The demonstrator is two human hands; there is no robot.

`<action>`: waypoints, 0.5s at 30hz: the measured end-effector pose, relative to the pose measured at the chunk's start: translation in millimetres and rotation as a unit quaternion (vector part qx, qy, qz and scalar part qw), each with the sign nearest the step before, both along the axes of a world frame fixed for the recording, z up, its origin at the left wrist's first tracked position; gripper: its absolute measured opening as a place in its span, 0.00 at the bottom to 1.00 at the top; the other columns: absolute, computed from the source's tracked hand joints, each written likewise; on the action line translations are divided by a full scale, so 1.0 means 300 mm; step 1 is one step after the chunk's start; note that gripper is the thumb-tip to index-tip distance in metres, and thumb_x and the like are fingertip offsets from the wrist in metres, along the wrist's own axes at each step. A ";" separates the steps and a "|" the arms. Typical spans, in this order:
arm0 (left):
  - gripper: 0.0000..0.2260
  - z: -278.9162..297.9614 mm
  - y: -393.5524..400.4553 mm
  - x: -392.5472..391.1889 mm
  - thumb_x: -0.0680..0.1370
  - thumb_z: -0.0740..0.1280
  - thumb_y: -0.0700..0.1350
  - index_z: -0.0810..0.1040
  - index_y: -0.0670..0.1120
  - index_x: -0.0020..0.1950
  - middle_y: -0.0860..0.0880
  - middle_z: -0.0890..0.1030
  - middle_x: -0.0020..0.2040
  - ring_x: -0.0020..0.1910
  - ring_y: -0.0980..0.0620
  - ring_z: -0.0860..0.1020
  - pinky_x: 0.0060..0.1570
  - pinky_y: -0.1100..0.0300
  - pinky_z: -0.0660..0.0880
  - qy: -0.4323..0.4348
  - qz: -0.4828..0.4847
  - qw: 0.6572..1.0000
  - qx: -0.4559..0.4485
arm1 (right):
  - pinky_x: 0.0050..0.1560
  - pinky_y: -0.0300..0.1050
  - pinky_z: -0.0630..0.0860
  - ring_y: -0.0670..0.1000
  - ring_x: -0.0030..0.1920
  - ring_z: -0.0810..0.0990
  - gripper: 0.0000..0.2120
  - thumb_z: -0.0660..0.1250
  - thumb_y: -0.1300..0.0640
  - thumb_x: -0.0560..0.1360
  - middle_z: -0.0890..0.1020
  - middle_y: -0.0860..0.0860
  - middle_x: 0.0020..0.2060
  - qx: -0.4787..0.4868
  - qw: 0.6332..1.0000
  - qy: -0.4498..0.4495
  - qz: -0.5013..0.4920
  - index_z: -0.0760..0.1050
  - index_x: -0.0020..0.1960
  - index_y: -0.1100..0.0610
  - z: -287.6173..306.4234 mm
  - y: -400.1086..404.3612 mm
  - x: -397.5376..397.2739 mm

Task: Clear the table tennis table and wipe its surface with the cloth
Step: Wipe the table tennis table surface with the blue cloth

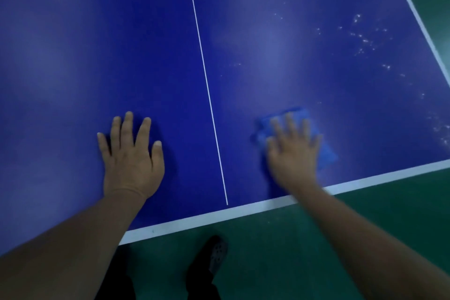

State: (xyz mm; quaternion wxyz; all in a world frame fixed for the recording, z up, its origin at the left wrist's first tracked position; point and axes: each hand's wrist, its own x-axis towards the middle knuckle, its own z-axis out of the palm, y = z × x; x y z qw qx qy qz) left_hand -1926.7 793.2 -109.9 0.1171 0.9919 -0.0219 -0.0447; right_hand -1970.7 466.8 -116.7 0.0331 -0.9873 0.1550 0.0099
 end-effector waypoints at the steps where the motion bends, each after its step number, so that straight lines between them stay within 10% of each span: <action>1: 0.30 -0.002 0.001 0.000 0.80 0.46 0.58 0.60 0.47 0.79 0.43 0.55 0.81 0.80 0.44 0.48 0.76 0.39 0.41 0.003 0.000 1.000 0.003 | 0.73 0.73 0.49 0.60 0.79 0.53 0.27 0.48 0.41 0.80 0.58 0.48 0.80 0.014 0.994 0.019 -0.106 0.60 0.78 0.42 0.015 -0.128 0.017; 5: 0.30 0.001 0.004 0.002 0.80 0.45 0.58 0.60 0.47 0.80 0.43 0.55 0.81 0.80 0.45 0.47 0.76 0.39 0.41 0.015 -0.001 1.000 0.009 | 0.73 0.74 0.45 0.63 0.79 0.50 0.27 0.46 0.41 0.81 0.55 0.49 0.80 0.047 0.953 -0.003 -0.300 0.57 0.80 0.44 0.047 -0.132 0.015; 11: 0.30 0.005 0.003 0.001 0.80 0.45 0.57 0.60 0.47 0.80 0.43 0.55 0.81 0.80 0.45 0.47 0.77 0.39 0.41 0.015 0.002 1.000 0.003 | 0.73 0.73 0.52 0.62 0.79 0.56 0.24 0.55 0.41 0.81 0.65 0.49 0.77 0.041 0.977 0.021 0.206 0.66 0.75 0.44 0.027 0.371 -0.215; 15: 0.29 0.001 0.001 0.003 0.80 0.46 0.57 0.61 0.47 0.79 0.43 0.56 0.80 0.80 0.45 0.48 0.76 0.38 0.42 0.017 0.001 1.000 0.009 | 0.70 0.75 0.55 0.62 0.77 0.59 0.26 0.53 0.42 0.78 0.65 0.50 0.77 -0.012 0.997 0.024 0.067 0.67 0.75 0.45 0.012 -0.008 -0.038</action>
